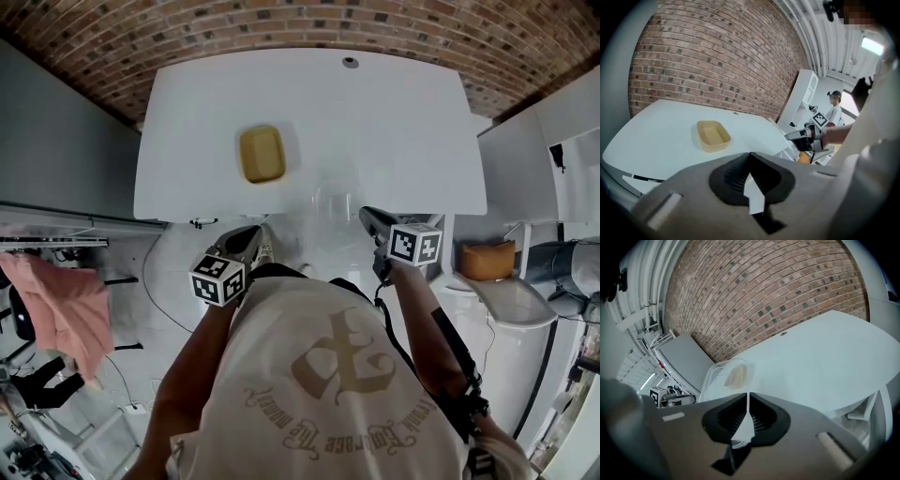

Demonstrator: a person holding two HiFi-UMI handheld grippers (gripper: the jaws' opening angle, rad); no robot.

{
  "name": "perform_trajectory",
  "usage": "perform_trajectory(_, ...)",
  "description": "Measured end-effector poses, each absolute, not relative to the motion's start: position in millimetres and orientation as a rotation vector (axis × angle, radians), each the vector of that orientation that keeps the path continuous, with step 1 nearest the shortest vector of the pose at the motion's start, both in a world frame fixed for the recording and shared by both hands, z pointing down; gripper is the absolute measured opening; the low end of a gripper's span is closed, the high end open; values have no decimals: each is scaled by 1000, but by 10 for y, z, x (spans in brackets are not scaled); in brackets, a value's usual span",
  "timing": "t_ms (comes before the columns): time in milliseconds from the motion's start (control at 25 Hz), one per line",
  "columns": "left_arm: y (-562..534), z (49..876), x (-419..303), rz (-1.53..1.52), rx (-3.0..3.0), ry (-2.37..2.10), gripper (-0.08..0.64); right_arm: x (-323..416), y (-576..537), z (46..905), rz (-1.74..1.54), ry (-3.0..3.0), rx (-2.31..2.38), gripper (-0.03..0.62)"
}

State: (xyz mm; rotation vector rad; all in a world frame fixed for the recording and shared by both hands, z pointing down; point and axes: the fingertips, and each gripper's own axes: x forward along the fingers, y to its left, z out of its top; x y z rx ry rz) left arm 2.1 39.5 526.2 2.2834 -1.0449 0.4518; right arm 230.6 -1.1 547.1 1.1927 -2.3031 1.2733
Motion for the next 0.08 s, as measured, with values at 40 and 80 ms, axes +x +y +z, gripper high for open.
perform_trajectory(40, 414, 5257, 29, 453, 2285, -1045, 3, 2315, 5, 5467, 1273, -2305, 1194, 25)
perform_trajectory(80, 433, 5252, 36, 453, 2286, -1046, 3, 2323, 22, 5462, 1273, -2307, 1196, 25)
